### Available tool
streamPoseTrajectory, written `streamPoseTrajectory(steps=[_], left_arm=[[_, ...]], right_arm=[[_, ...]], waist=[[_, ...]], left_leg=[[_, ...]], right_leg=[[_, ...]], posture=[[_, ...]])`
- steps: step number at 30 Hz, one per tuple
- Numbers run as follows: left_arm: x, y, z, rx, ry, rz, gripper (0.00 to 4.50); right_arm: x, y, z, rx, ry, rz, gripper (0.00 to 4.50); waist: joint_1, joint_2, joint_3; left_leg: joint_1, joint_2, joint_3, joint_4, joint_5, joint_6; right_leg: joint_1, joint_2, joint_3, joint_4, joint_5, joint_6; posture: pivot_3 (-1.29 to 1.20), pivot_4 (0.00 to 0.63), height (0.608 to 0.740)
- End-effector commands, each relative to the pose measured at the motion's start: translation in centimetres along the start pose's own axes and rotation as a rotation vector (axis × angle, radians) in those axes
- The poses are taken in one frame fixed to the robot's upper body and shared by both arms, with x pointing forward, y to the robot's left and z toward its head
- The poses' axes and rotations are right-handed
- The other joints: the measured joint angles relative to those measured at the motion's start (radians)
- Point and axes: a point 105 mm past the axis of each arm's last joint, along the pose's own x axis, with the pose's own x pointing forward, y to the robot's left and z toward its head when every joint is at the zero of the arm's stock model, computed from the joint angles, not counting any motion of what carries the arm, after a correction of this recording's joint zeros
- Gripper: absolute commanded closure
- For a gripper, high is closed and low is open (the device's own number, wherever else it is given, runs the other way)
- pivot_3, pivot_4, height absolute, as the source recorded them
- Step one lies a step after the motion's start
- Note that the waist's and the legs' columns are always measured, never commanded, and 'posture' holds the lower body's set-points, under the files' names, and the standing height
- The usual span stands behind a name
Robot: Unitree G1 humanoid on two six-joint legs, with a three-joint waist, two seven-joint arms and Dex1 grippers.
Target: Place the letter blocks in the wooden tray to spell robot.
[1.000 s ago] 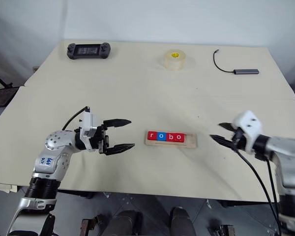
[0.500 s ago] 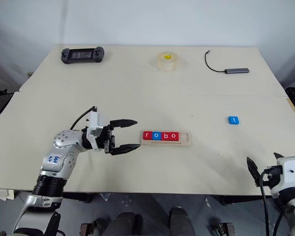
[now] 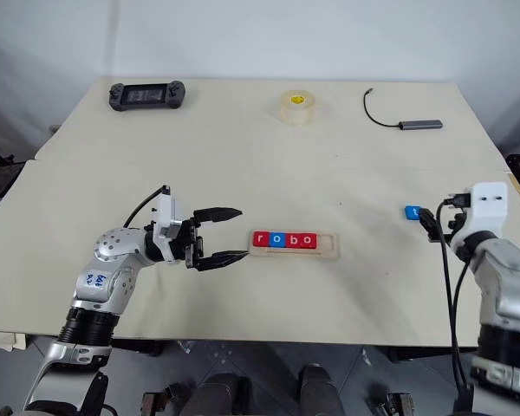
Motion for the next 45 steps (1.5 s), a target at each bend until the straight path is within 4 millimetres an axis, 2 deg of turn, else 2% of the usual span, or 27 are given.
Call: streamPoseTrajectory(steps=[1,8,9,11,14,18,23,26,30,33,37,43,44,45], left_arm=[[-0.1,0.2,0.9,0.04,-0.025,0.013,0.0],[-0.3,0.1,1.0,0.043,-0.024,0.027,0.0],[-0.4,0.1,0.9,0.043,-0.023,0.027,0.0],[-0.3,0.1,0.9,0.043,-0.022,0.028,0.0],[-0.3,0.2,1.0,0.044,-0.022,0.03,0.0],[-0.3,0.2,0.9,0.043,-0.023,0.029,0.0],[-0.1,0.1,0.9,0.039,-0.025,0.019,0.0],[-0.2,0.1,0.8,0.037,-0.021,0.011,0.0],[-0.4,0.2,0.7,0.036,-0.015,0.007,0.0],[-0.5,0.3,0.6,0.038,-0.013,0.004,0.0],[-0.5,0.4,0.7,0.039,-0.013,0.0,0.0],[-0.5,0.4,0.7,0.041,-0.007,-0.012,0.0],[-0.5,0.4,0.8,0.041,-0.007,-0.012,0.0],[-0.5,0.4,0.8,0.043,-0.007,-0.012,0.0]], right_arm=[[1.6,-0.6,-0.4,-0.014,0.034,-0.023,0.03],[3.3,0.8,-1.3,0.003,0.083,0.014,0.03],[3.3,0.9,-1.5,0.0,0.088,0.015,0.2],[3.4,1.3,-1.7,0.003,0.094,0.029,0.62],[3.3,2.2,-1.5,0.027,0.077,0.059,1.69],[2.9,2.4,-1.9,0.022,0.083,0.067,3.03],[1.6,3.4,-0.4,0.014,0.029,0.147,3.03],[-0.3,3.3,0.8,-0.052,0.006,0.153,3.03],[-2.7,3.4,1.5,-0.029,-0.002,0.122,3.03],[-4.3,4.9,0.9,-0.002,0.003,0.123,3.03],[-6.1,8.1,-1.0,0.028,0.03,0.141,3.03],[-6.7,9.8,-2.8,0.064,0.071,0.129,3.03],[-6.7,9.9,-2.9,0.059,0.073,0.133,2.29],[-6.7,10.0,-2.7,0.045,0.072,0.151,2.01]], waist=[[0.001,0.0,0.0],[0.001,0.0,0.0],[0.0,0.0,0.0],[-0.001,0.0,0.0],[-0.002,0.0,0.0],[-0.002,0.0,0.0],[0.0,0.0,0.0],[0.004,0.0,0.0],[0.009,0.0,0.0],[0.009,0.0,0.0],[0.008,0.0,0.0],[0.008,0.0,0.0],[0.008,0.0,0.0],[0.009,0.0,0.0]], left_leg=[[0.0,0.0,0.0,0.0,0.0,0.0],[-0.001,0.0,0.0,0.0,0.0,0.0],[-0.002,0.0,0.0,0.0,0.0,0.0],[-0.001,0.0,0.0,0.0,0.0,0.0],[-0.001,0.0,0.0,0.0,0.0,0.0],[-0.001,0.0,0.0,0.0,0.0,0.0],[-0.002,0.0,0.0,0.0,0.0,0.0],[-0.002,0.001,0.0,0.0,0.0,0.0],[-0.003,0.0,-0.001,0.0,0.0,0.0],[-0.003,0.001,-0.001,0.0,0.0,0.0],[-0.003,0.002,-0.001,-0.001,-0.001,-0.001],[-0.003,0.001,-0.001,-0.001,-0.001,-0.001],[-0.003,0.001,-0.001,-0.001,-0.001,0.0],[-0.003,0.001,-0.001,-0.001,-0.001,0.0]], right_leg=[[0.0,0.0,0.0,0.0,0.0,0.0],[-0.001,0.0,-0.001,-0.001,0.0,0.0],[-0.001,0.0,-0.001,-0.001,0.0,0.0],[-0.001,0.0,-0.001,-0.001,0.0,0.0],[-0.001,0.0,-0.001,-0.001,0.0,0.0],[-0.001,0.0,-0.001,-0.001,0.0,0.0],[-0.001,0.0,-0.001,-0.001,0.0,0.0],[-0.001,0.0,-0.001,-0.001,0.0,0.0],[-0.002,-0.001,-0.001,-0.001,0.0,0.0],[-0.002,-0.002,-0.001,-0.002,0.0,0.0],[-0.002,-0.001,-0.001,-0.002,0.0,0.0],[-0.003,-0.001,0.0,-0.001,0.0,0.0],[-0.003,-0.001,0.0,-0.001,0.0,0.0],[-0.003,-0.001,0.0,-0.002,0.0,0.0]], posture=[[0.0,0.15,0.74],[0.0,0.15,0.74],[0.0,0.15,0.74],[0.0,0.15,0.74],[0.0,0.15,0.74],[0.0,0.15,0.74],[0.0,0.15,0.74],[0.0,0.15,0.74],[0.0,0.15,0.74],[0.0,0.15,0.74],[0.0,0.15,0.74],[0.0,0.15,0.74],[0.0,0.15,0.74],[0.0,0.15,0.74]])
